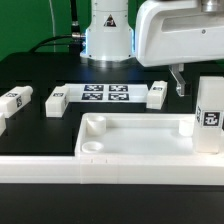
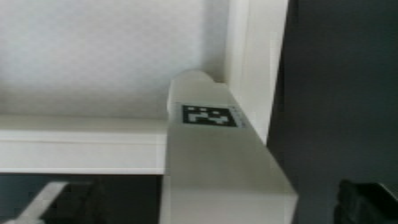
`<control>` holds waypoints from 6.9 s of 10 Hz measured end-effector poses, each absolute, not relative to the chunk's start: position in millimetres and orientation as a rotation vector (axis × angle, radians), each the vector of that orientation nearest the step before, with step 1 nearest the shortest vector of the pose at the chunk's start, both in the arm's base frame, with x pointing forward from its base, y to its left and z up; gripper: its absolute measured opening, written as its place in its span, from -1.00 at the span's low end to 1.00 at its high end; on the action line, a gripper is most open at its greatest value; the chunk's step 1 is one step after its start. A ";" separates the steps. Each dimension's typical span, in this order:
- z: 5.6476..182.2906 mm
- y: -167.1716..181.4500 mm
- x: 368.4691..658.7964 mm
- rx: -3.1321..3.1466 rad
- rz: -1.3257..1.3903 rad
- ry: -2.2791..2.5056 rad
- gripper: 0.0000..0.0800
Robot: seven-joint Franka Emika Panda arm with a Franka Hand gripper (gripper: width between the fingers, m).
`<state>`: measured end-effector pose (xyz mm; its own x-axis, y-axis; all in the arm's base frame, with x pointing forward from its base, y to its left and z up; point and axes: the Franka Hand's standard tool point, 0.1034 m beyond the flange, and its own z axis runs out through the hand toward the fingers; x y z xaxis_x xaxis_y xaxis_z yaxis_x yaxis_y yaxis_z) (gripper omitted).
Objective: Assemble desk
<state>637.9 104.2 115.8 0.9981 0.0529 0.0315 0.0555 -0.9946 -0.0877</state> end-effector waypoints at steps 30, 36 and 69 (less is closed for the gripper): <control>113.3 111.5 634.9 -2.090 0.111 2.052 0.30; 112.0 111.4 633.6 -2.498 0.056 1.521 0.62; 113.8 105.7 635.1 -2.108 0.064 2.070 -0.26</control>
Offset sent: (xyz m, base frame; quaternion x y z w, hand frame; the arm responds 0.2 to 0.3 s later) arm 0.0000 0.0000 0.0000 0.0000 0.0000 0.0000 1.0000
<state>635.1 105.7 113.8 0.0261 -0.9867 -0.1605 -0.9948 -0.0098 -0.1018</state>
